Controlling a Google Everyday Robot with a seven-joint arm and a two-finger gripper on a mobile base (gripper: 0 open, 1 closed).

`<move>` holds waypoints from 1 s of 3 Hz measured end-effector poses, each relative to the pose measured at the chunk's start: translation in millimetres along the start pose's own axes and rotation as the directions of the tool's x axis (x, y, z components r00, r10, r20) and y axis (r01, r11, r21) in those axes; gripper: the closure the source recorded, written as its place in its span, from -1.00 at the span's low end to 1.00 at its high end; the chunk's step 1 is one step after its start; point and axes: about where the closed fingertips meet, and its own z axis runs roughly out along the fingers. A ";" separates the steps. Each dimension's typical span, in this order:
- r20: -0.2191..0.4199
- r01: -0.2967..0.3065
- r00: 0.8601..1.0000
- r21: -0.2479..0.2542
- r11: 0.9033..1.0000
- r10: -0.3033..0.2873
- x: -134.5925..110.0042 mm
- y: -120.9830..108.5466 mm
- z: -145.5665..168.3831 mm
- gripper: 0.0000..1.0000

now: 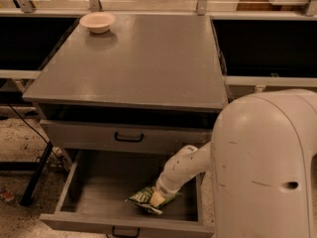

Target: Place green jalapeno chip bag into middle drawer

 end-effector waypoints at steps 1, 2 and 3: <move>0.000 0.000 1.000 0.000 1.000 0.000 0.0 0.0 0.0 0.49; 0.000 0.000 1.000 0.000 1.000 0.000 0.0 0.0 0.0 -0.01; 0.000 0.000 1.000 0.000 1.000 0.000 0.0 0.0 0.0 -0.47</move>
Offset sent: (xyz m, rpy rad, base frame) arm 0.0000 0.0000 0.0000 0.0000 0.0000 0.0000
